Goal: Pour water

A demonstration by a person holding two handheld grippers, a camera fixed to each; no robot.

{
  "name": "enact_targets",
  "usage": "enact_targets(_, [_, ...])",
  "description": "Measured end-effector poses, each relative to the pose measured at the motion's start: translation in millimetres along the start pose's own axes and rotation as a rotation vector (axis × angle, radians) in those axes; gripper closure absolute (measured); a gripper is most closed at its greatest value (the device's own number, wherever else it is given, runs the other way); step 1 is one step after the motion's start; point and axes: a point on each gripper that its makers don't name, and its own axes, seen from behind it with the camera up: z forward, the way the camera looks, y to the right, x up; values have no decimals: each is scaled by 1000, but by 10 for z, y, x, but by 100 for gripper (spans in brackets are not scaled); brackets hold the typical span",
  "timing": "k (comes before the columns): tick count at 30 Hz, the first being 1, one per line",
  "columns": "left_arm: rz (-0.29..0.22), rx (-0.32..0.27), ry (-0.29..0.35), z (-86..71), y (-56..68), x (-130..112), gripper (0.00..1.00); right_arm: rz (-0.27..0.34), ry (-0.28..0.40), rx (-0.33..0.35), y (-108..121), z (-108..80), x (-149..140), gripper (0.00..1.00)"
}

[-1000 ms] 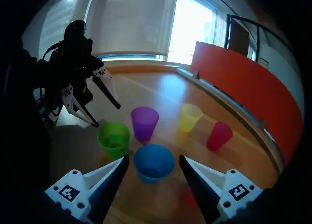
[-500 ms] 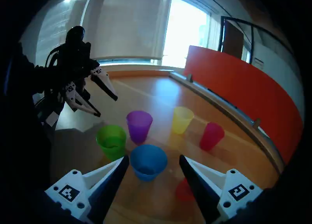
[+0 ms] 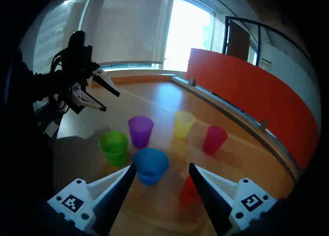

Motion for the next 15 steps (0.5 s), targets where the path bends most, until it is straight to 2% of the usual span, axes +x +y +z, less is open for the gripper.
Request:
enact_targets(8, [-45, 47, 33, -10, -228, 110, 11, 27, 14, -41, 85, -91, 22, 0])
enact_targets(15, [-106, 101, 84, -42, -461, 237, 11, 51, 37, -91, 194, -199, 56, 0])
